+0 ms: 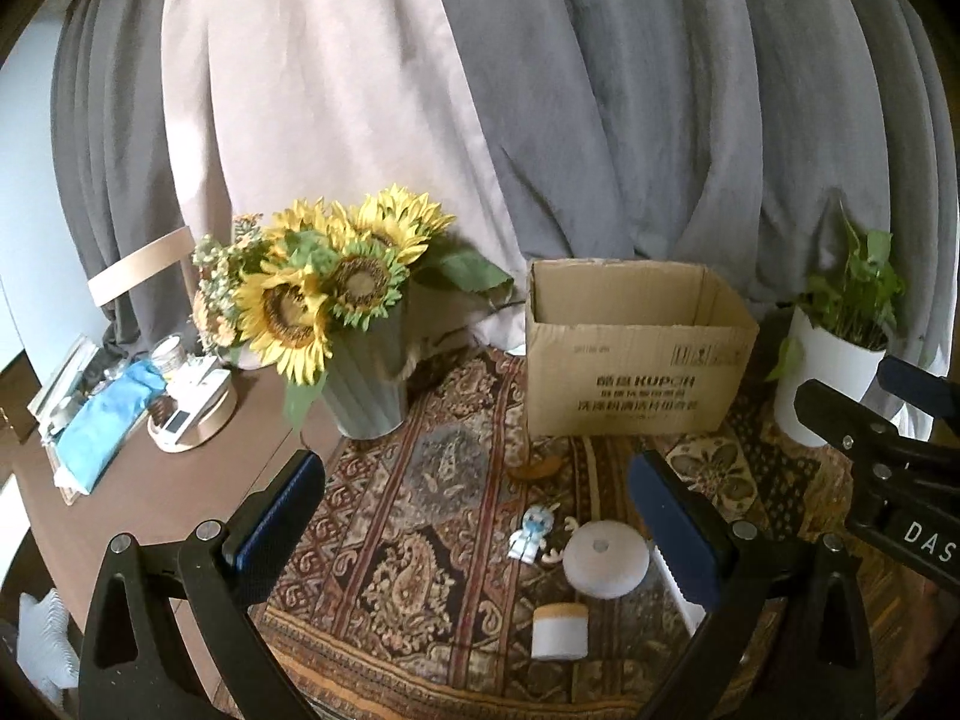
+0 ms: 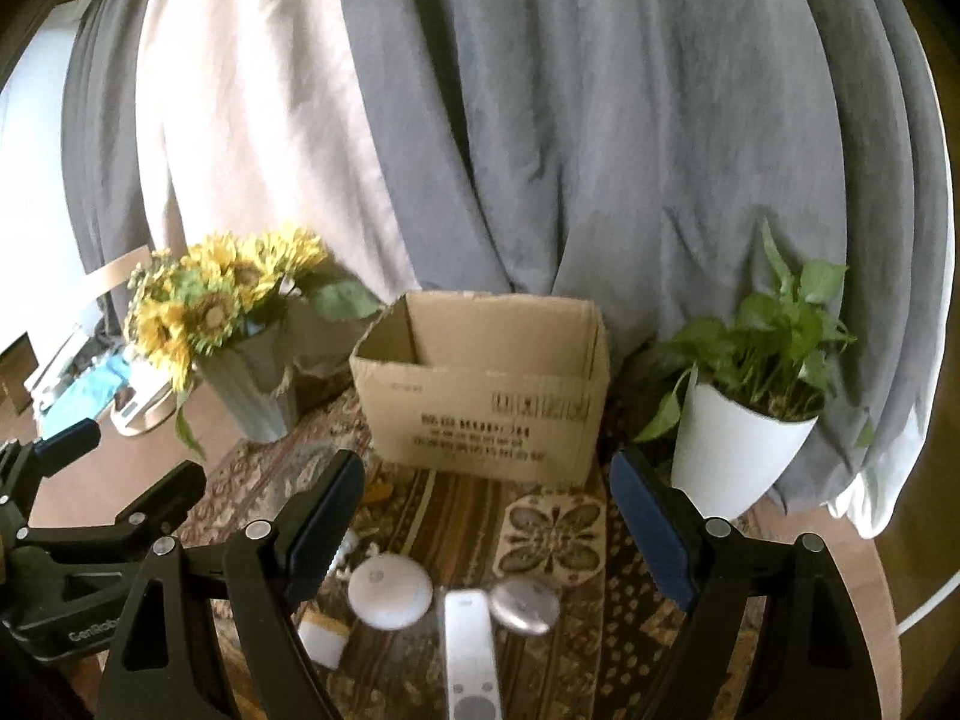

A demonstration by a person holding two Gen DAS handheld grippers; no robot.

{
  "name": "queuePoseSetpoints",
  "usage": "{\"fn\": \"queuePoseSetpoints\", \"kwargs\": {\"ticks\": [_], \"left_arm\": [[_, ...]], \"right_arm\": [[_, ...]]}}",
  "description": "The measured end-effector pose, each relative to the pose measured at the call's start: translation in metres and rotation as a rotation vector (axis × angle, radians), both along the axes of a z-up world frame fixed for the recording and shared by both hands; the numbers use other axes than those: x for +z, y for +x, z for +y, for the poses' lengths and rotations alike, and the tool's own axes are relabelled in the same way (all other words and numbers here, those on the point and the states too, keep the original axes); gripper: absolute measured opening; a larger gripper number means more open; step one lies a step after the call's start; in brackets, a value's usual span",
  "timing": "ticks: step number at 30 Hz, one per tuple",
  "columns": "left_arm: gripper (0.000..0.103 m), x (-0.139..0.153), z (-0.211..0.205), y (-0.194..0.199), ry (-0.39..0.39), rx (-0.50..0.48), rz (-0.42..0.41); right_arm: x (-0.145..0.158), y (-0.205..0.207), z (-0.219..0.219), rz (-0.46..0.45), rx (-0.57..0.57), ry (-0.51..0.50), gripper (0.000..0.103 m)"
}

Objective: Organize rigid objects
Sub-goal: 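Withdraw both tools from the box back over the table, then move the right tool to the bagged white remote while the left tool reaches the wooden-lid jar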

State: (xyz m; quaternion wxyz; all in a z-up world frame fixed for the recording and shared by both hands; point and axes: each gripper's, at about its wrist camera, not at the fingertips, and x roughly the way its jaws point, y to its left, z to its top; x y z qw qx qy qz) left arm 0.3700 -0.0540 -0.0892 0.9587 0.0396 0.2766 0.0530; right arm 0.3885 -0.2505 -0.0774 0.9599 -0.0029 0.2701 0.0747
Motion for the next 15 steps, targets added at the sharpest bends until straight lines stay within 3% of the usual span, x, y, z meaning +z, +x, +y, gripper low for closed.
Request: {"fn": "queuePoseSetpoints", "kwargs": {"ticks": [15], "left_arm": [[0.102,-0.05,-0.011,-0.026,0.019,0.023,0.008]], "right_arm": [[-0.047,-0.022,-0.004,0.064,0.054,0.033,0.084]]}}
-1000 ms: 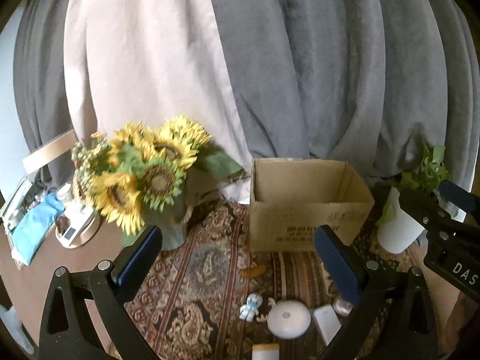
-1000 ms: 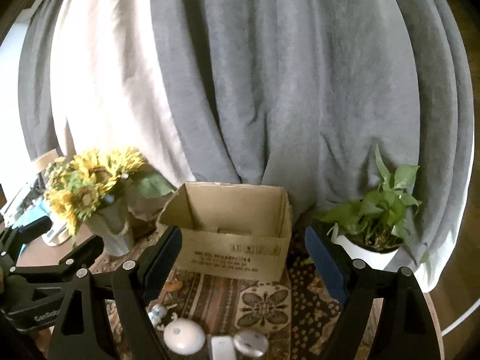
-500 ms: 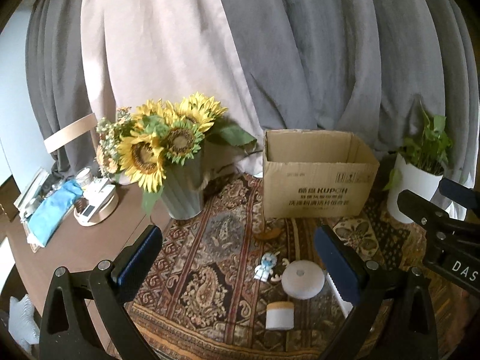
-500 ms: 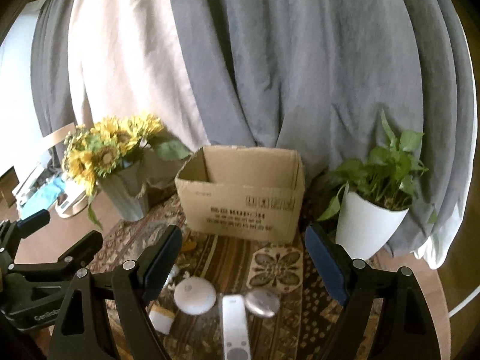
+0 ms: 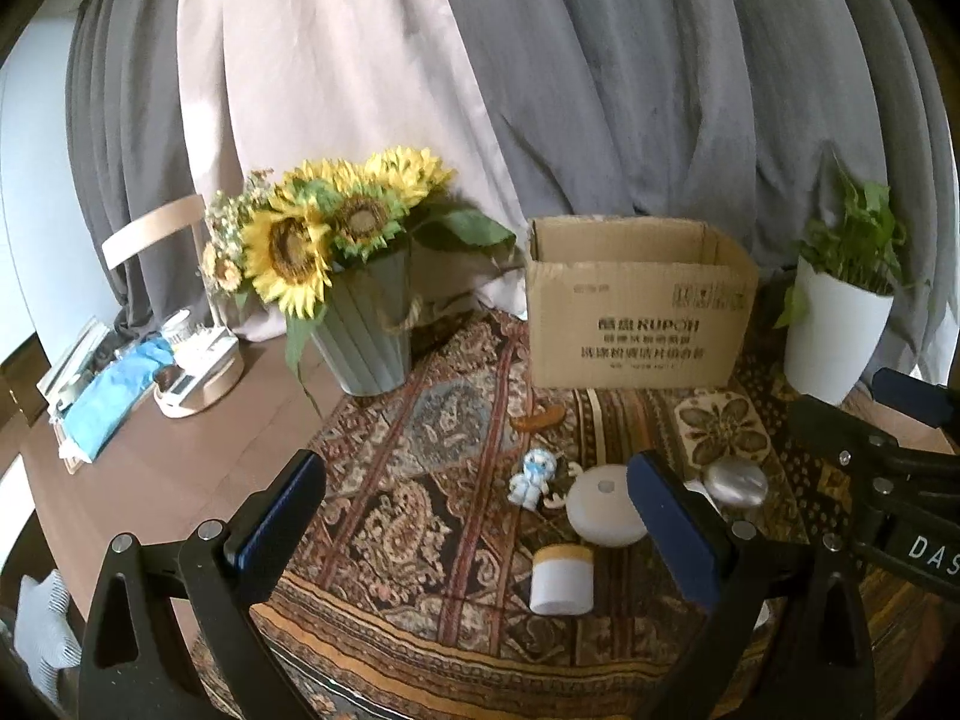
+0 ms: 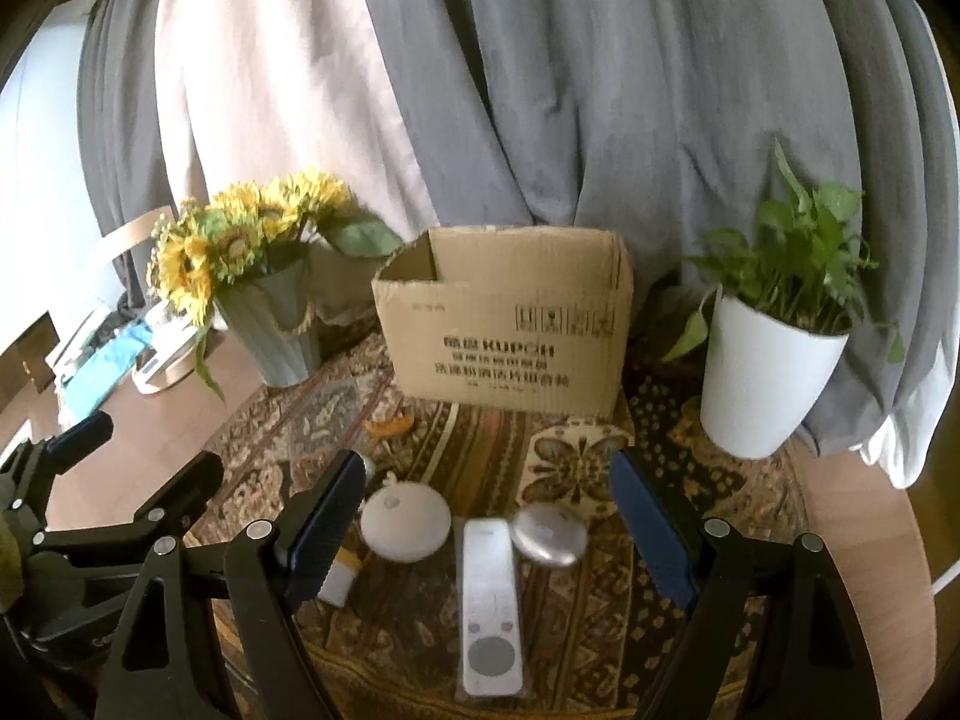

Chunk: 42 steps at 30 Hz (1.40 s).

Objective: Organize rigid objects
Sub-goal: 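Move the right tool to the bagged white remote while the left tool reaches the wooden-lid jar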

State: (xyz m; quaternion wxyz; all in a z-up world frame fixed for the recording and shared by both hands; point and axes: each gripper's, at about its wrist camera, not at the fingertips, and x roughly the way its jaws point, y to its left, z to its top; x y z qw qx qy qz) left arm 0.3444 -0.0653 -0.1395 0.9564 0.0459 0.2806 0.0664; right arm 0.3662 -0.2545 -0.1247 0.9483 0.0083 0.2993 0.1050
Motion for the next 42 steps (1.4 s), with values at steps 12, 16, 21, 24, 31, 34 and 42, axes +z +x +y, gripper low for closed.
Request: {"fn": "queuePoseSetpoints", "kwargs": {"ticks": [12,16,21,24,31,34,42], "left_arm": [[0.092,-0.051,-0.011,-0.002,0.057,-0.011,0.078],[0.087,-0.063,-0.012,0.003,0.058,-0.011,0.11],[0.084,-0.075,-0.012,0.007,0.042,-0.03,0.141],[0.082,-0.083,-0.014,0.009,0.039,-0.042,0.164],[0.08,-0.098,-0.022,0.019,0.053,-0.072,0.204],[0.077,-0.105,-0.024,0.023,0.054,-0.083,0.221],[0.067,-0.118,-0.024,0.036,0.044,-0.095,0.271]], "right_arm": [[-0.047,0.0,-0.003,0.099,0.015,-0.017,0.079],[-0.064,0.004,-0.001,0.141,0.031,-0.031,0.073],[-0.081,0.011,0.0,0.186,0.05,-0.04,0.068],[-0.091,0.015,0.003,0.217,0.061,-0.041,0.064],[-0.109,0.027,0.007,0.265,0.087,-0.046,0.062],[-0.117,0.031,0.007,0.287,0.091,-0.047,0.058],[-0.131,0.037,0.014,0.305,0.106,-0.07,0.053]]}}
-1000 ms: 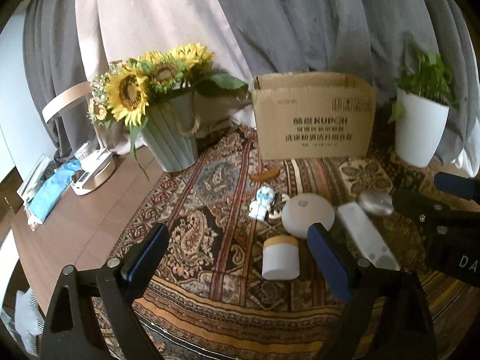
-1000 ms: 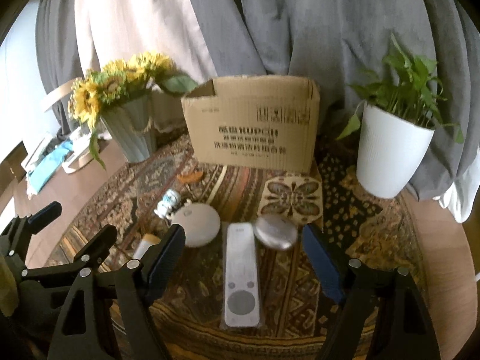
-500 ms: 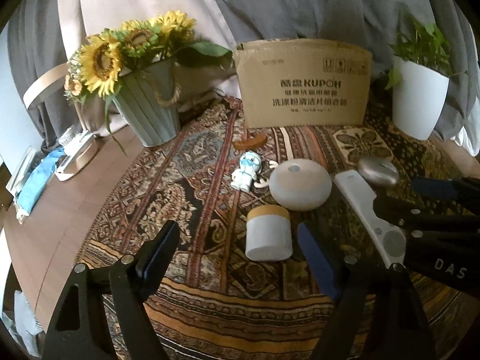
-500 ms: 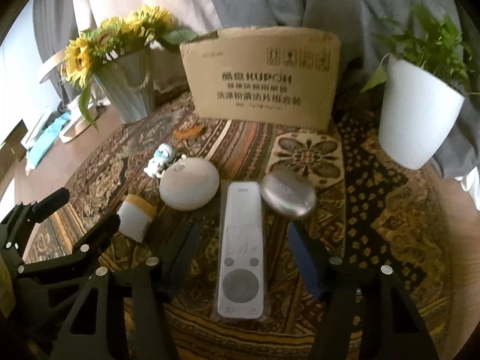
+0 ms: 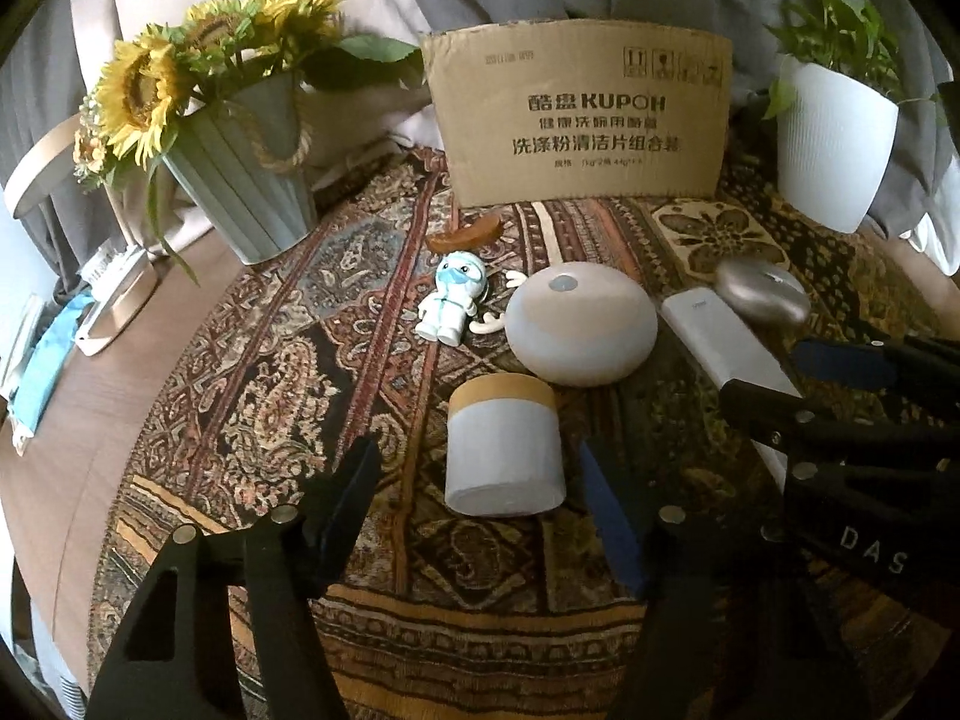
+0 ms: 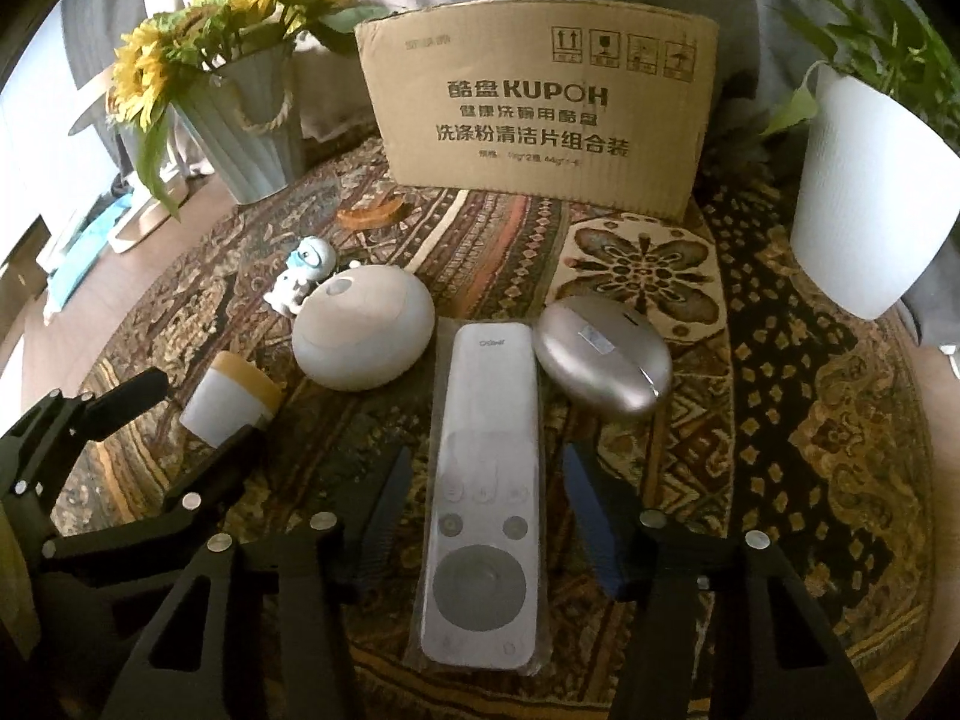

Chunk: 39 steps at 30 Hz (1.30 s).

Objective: Organize rigid objects
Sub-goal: 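Move the right tool to the bagged white remote while the left tool reaches the wooden-lid jar, then close the right tool on the remote while the left tool closes on the jar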

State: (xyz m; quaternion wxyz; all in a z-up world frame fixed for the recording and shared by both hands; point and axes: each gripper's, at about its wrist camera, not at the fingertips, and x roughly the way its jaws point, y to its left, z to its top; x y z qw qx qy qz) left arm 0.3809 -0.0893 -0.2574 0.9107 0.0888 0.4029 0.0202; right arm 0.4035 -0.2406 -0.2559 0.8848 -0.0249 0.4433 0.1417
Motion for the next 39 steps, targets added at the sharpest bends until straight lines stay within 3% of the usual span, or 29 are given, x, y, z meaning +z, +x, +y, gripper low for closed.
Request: {"fn": "queuePoseSetpoints", "kwargs": {"ticks": [5,20,27,39], "left_arm": [[0.062,-0.006,0.002,0.004,-0.009,0.006,0.019],[0.056,-0.013,0.002,0.017,-0.049,0.009,0.054],[0.039,-0.013,0.004,0.022,-0.13,-0.027,0.08],[0.039,0.015,-0.003,0.002,-0.077,-0.058,-0.017]], "right_arm": [[-0.006,0.002,0.005,-0.015,0.01,-0.031,0.047],[-0.013,0.004,0.009,-0.035,0.01,-0.037,0.044],[-0.01,0.009,0.008,0.005,0.02,-0.029,0.04],[0.008,-0.007,0.003,-0.033,0.025,-0.015,0.04]]}}
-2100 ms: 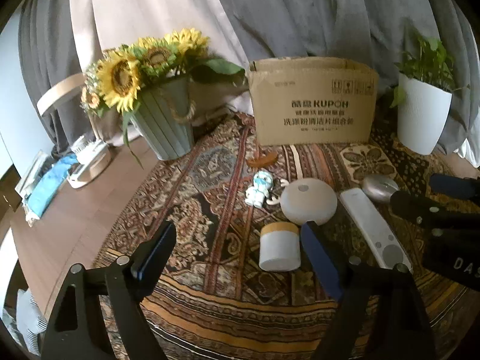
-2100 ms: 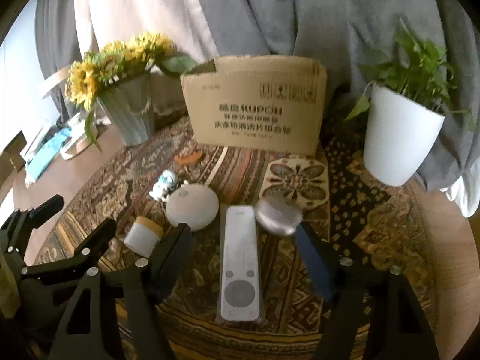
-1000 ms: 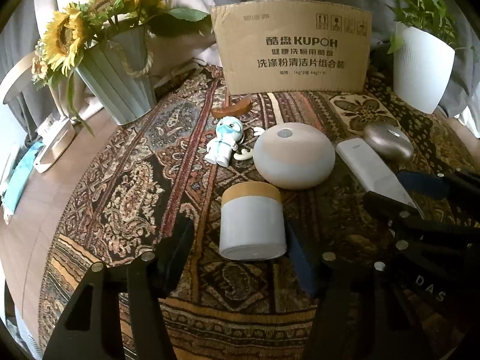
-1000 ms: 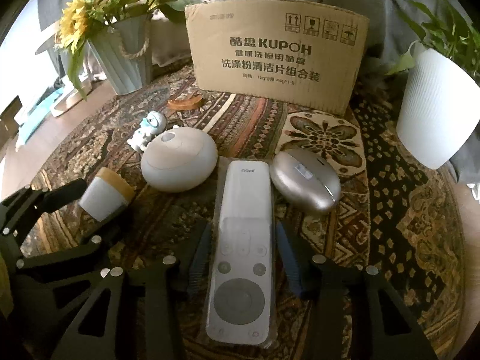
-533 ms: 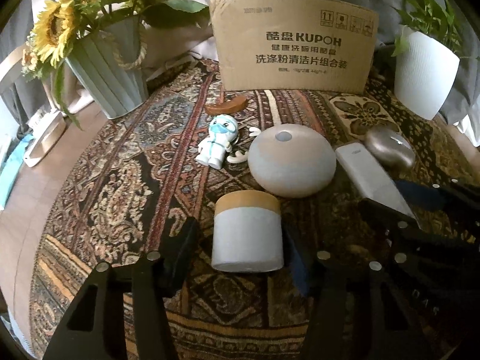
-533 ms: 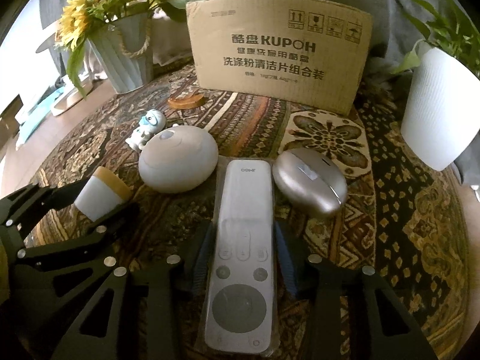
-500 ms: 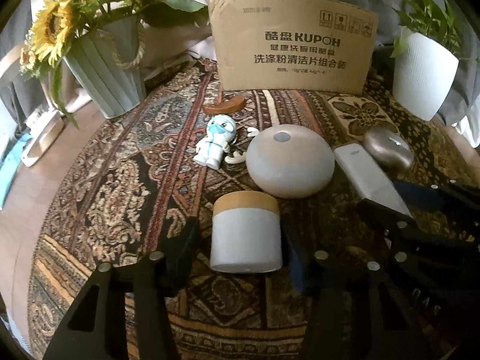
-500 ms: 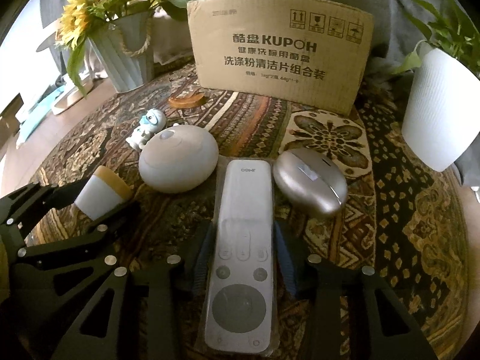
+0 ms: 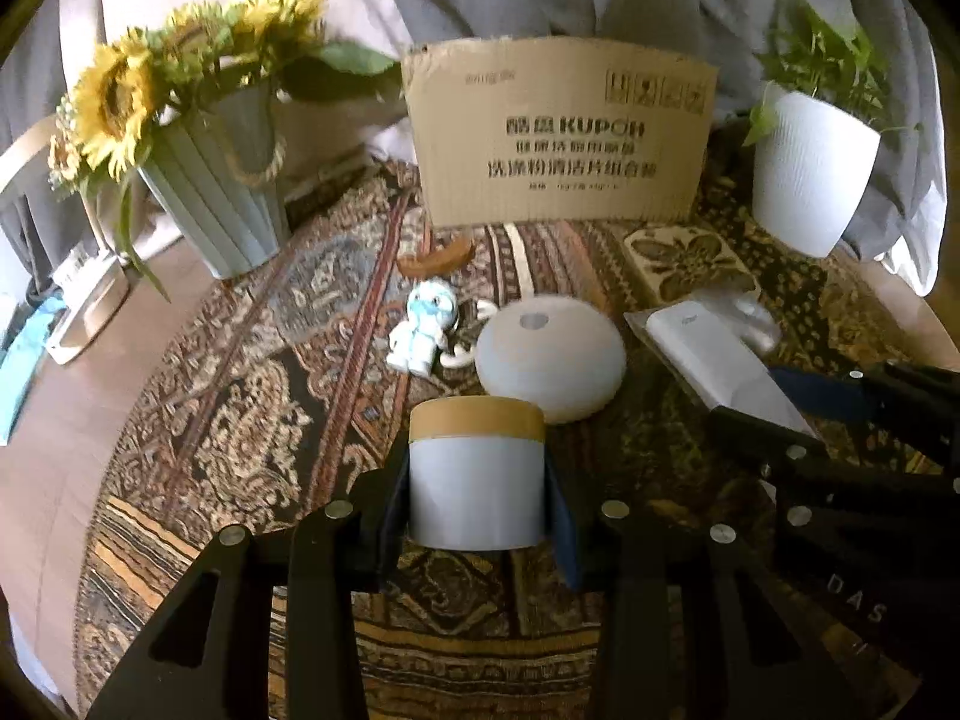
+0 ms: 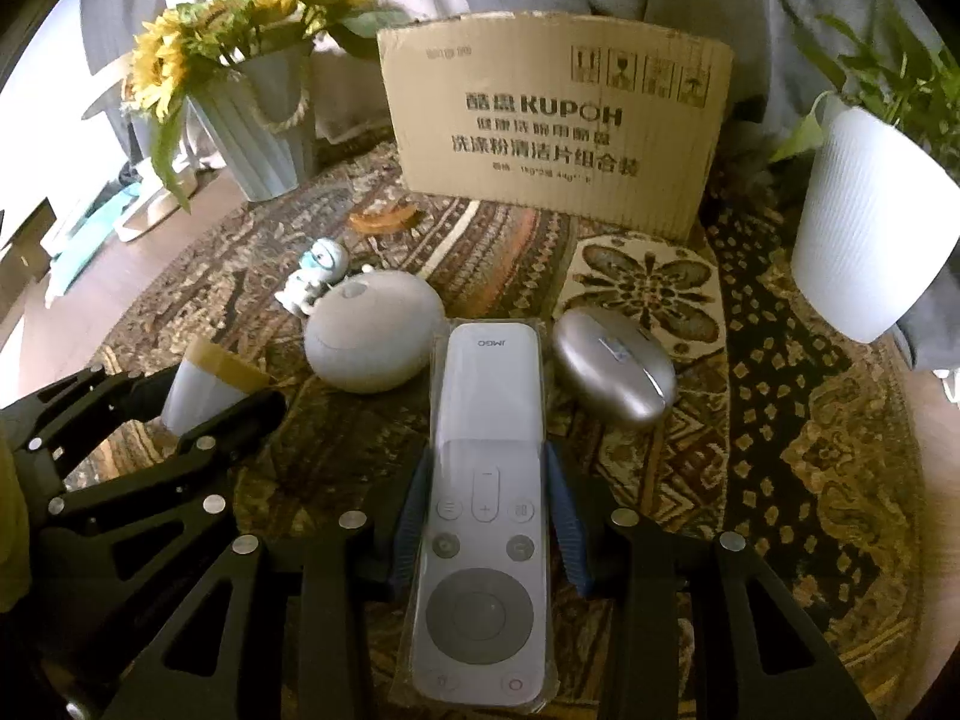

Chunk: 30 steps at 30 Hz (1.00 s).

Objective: Organize rigid objects
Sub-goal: 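Close the right tool on the remote while the left tool closes on the jar, then lift the remote with the right tool while the left tool carries the jar to the box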

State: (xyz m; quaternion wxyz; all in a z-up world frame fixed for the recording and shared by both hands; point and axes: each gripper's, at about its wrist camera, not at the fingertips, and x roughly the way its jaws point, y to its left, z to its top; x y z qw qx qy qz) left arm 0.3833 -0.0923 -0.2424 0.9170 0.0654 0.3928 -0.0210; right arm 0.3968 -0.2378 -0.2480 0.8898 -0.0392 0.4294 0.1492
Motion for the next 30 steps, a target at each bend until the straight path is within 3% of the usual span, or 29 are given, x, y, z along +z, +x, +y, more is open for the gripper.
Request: {"fn": "queuePoseSetpoints", "kwargs": {"ticks": [14,30], "left_arm": [[0.039,0.033,0.004,-0.001,-0.103,-0.004,-0.025],[0.039,0.097,0.006,0.013,-0.1,-0.022,-0.187]], "right_arm": [[0.043,-0.009,-0.009,-0.082,-0.03,0.028,0.04],[0.101,0.0,-0.012,-0.194,-0.057,0.058,0.04]]}}
